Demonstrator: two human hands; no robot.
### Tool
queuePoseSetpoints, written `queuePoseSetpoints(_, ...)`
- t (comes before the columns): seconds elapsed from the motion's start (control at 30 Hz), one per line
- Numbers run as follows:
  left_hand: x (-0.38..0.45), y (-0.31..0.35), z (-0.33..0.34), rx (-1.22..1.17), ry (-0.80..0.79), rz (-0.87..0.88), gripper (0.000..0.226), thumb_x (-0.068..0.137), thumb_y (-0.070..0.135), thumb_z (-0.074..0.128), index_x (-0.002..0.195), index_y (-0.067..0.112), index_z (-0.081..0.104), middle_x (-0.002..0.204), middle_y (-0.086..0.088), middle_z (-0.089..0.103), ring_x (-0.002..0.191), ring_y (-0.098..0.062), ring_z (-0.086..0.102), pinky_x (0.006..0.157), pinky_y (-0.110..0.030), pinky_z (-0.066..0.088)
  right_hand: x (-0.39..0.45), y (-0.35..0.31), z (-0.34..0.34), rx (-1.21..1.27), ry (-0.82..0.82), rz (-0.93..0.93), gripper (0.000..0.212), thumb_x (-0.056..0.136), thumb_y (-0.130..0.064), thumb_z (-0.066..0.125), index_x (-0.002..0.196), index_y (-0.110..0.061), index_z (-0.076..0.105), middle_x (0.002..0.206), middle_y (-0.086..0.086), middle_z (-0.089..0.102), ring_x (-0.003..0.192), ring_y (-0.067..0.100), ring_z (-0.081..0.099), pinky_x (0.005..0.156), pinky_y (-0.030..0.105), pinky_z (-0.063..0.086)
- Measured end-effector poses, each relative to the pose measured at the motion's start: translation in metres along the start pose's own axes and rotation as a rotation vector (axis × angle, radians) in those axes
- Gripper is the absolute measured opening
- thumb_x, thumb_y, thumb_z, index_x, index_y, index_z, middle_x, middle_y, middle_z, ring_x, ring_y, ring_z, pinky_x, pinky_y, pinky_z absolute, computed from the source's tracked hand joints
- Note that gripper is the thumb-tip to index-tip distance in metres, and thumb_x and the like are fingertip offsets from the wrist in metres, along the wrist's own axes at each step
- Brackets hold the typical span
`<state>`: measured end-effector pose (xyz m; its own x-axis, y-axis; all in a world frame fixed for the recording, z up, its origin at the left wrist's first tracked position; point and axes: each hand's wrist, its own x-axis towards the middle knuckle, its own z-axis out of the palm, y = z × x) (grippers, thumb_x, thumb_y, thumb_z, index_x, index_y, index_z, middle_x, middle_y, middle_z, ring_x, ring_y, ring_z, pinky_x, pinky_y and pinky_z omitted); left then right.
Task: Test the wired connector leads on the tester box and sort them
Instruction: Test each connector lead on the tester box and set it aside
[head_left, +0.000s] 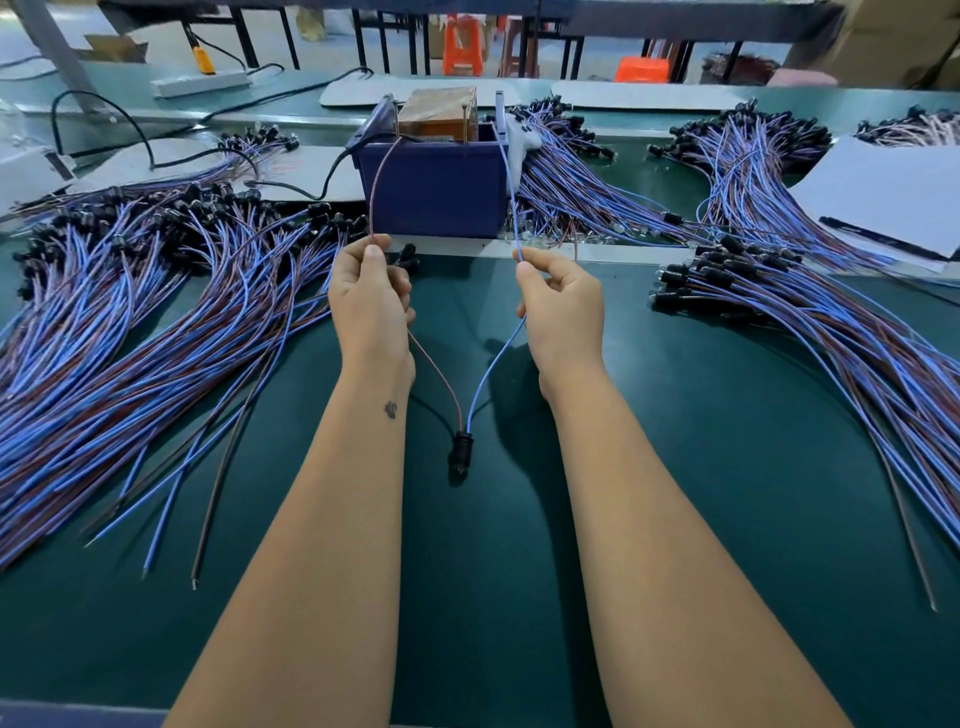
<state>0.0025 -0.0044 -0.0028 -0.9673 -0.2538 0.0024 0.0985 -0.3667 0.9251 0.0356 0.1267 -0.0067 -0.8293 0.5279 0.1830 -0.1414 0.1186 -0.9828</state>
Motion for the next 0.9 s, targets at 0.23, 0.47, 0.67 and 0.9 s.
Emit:
queuePoseSetpoints(0.23,-0.0014,0.0021,-0.0002,-0.004,0.018,0.024,0.024,0.106,0.017,0.035,0.095,0.021,0.057,0.06,0.004,0.047,0.046,-0.005,0.036,0.045,-0.02,0.026,0.0,0.0076,0.0063,-0.191,-0.092,-0.085,0.024,0.094,-0.018,0.056,0.113,-0.019,0.071,0.062,-0.019,0.049,0.062,0.004,0.049,0.069,0.025,0.045)
queuePoseSetpoints(0.47,-0.0006,0.0031,-0.0023,-0.029,0.048,0.024,0.024,0.106,0.016,0.035,0.095,0.021,0.056,0.062,0.001,0.047,0.046,-0.006,0.035,0.045,-0.02,0.026,-0.0013,0.0072,0.0061,-0.216,-0.105,-0.096,0.024,0.094,-0.018,0.056,0.112,-0.02,0.071,0.064,-0.02,0.05,0.061,0.003,0.047,0.068,0.025,0.043)
queuePoseSetpoints(0.67,0.0001,0.0029,-0.0026,-0.011,0.044,-0.003,0.025,0.106,0.016,0.035,0.094,0.021,0.057,0.063,0.001,0.047,0.046,-0.006,0.035,0.045,-0.02,0.026,-0.002,0.0073,0.0044,-0.232,-0.119,-0.098,0.024,0.094,-0.019,0.056,0.111,-0.023,0.072,0.065,-0.02,0.051,0.061,0.004,0.046,0.068,0.025,0.042)
queuePoseSetpoints(0.9,-0.0006,0.0003,-0.0006,0.117,-0.04,0.012,0.023,0.104,0.015,0.039,0.093,0.019,0.059,0.056,0.006,0.046,0.042,-0.005,0.032,0.044,-0.019,0.025,-0.0011,0.009,0.0054,-0.243,-0.133,-0.099,0.023,0.093,-0.02,0.057,0.11,-0.024,0.072,0.065,-0.018,0.051,0.06,0.006,0.044,0.066,0.028,0.042)
